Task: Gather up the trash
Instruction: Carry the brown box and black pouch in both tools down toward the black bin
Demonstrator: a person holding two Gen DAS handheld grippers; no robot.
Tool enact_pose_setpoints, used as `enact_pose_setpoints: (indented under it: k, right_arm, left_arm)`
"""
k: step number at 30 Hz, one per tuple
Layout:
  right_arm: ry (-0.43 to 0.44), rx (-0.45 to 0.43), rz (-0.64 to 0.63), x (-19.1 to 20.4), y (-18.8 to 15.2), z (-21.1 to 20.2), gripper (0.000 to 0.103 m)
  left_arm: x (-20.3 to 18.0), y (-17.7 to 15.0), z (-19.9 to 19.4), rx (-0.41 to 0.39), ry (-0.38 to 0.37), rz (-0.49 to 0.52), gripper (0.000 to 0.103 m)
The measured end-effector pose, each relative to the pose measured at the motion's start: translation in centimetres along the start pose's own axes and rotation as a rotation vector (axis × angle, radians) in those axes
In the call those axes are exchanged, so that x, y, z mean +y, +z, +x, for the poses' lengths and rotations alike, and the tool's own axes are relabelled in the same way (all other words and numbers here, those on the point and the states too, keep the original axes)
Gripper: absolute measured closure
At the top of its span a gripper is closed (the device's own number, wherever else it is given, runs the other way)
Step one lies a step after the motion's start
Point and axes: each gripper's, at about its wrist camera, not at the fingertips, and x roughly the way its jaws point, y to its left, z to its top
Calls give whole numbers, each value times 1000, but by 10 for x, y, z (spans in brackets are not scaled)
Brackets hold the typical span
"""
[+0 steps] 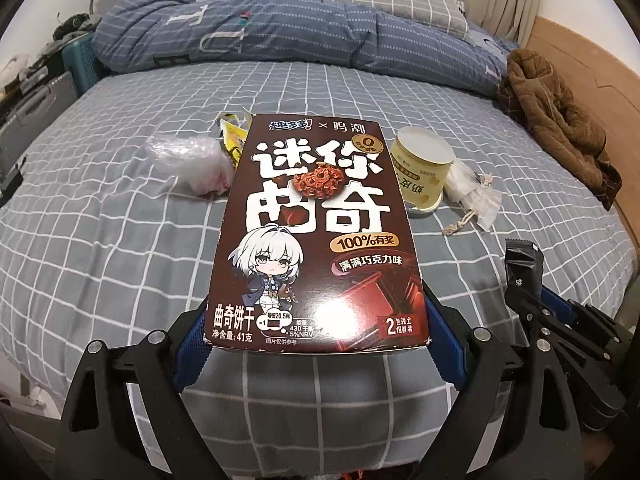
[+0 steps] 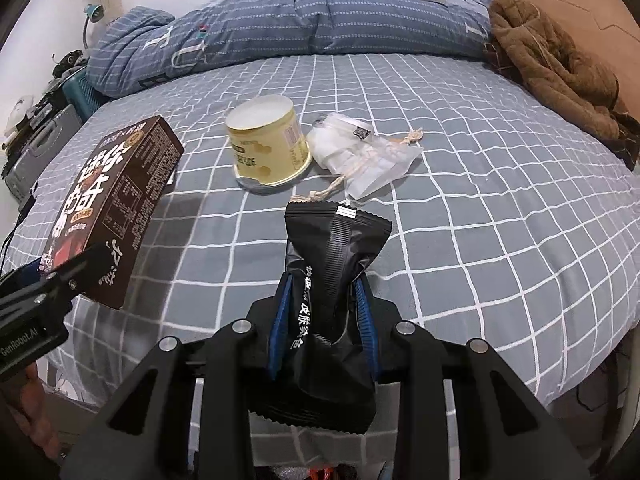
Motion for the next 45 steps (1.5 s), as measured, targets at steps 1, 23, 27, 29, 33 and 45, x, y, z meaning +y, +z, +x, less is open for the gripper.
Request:
enact_pose_setpoints:
  k: [1,23,27,29,33,45]
  right_arm:
    - [2,-1,-1,0,0,-2,73]
    - [31,-27,-43,24,-23,-62,73]
    - [33,-32,-48,27,-28,-73,73]
    - [35,-34,-49,29,-31,-78,73]
    - [38,-37,-48,30,-36,-86,73]
    - [38,-55,-57,36,-55,-120,73]
  left_arm:
    - [0,-1,-2,0,0,0,15]
    - [1,-35,-53,4,-4,7,15]
    - [1,-43,-61,7,-6,9,15]
    - [0,-47,-65,7,-6,11,15]
    - [0,-55,-76,6,-5,15,15]
    - [-1,-81,-103,4,-4,21,15]
